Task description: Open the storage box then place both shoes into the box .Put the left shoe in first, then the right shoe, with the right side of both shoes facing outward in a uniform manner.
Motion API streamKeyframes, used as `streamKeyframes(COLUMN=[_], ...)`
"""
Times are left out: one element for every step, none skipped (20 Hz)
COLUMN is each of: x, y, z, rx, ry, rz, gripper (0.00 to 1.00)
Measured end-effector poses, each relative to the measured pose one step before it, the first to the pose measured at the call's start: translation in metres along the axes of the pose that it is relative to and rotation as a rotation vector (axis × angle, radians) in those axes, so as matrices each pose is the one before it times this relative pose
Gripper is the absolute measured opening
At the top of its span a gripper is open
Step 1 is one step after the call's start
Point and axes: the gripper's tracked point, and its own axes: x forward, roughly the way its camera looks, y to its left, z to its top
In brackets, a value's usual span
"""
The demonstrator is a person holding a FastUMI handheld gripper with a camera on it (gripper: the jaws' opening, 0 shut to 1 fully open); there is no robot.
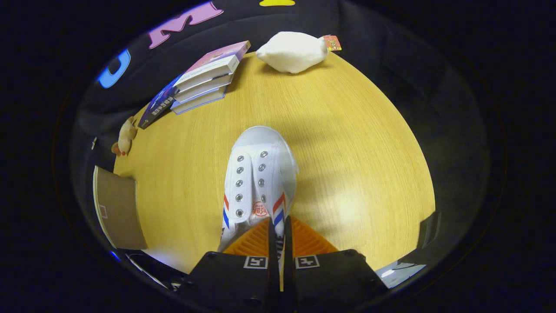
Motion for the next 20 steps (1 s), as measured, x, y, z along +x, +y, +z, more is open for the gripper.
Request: streamKeyframes(x=[-0.00956,-0.008,-0.00985,-0.00945,-0.01056,-0.00974,-0.01069,-0.01074,-0.00993,-0.00892,-0.01827,-0.00753,-0.00612,-0.00486,-0.00491,-0.00243,-0.00204,0.00138,-0.0001,0.00177], y=[0.00951,0.01053,0.01003,0.01227,0.01396,0.01524,0.0157,0.0171,0.0185,0.01905,0.01649,0.01977,0.02015,0.01931,0.02104,0.02003,0.0169,0.01804,0.01765,0.01659], z=[-0.00138,0.00002,-0.00098,-0.00031,-0.00005,0.00032,0.00066,0.00052,0.00119,0.00092,0.00295,0.00118,0.00014,-0.00039,-0.00125,-0.00179,-0.0026,-0.00195,-0.00348,-0.00198], rx=[-0.00147,-0.009,-0.00255,0.00311,0.00579,0.00665,0.00646,0.006,0.00418,0.00509,0.00385,0.00089,0.00104,-0.00072,-0.0012,-0.00309,-0.00381,-0.00027,-0.00394,-0.01406], ry=[-0.00936,-0.00966,-0.00678,-0.00833,-0.00943,-0.01058,-0.00879,-0.01135,-0.01105,-0.01338,-0.01417,-0.0135,-0.01246,-0.00939,-0.00574,-0.0019,-0.00092,0.00231,0.00447,-0.00058], rz=[0.00211,-0.00205,-0.00274,0.00227,0.00659,0.00887,0.0091,0.01008,0.01397,0.01467,0.0144,0.01593,0.01761,0.02122,0.02339,0.02389,0.02406,0.02347,0.0219,0.01941], gripper=[0.08,0.08,0.08,0.08,0.08,0.08,0.08,0.08,0.08,0.08,0.08,0.08,0.08,0.08,0.08,0.08,0.08,0.08,0.08,0.08])
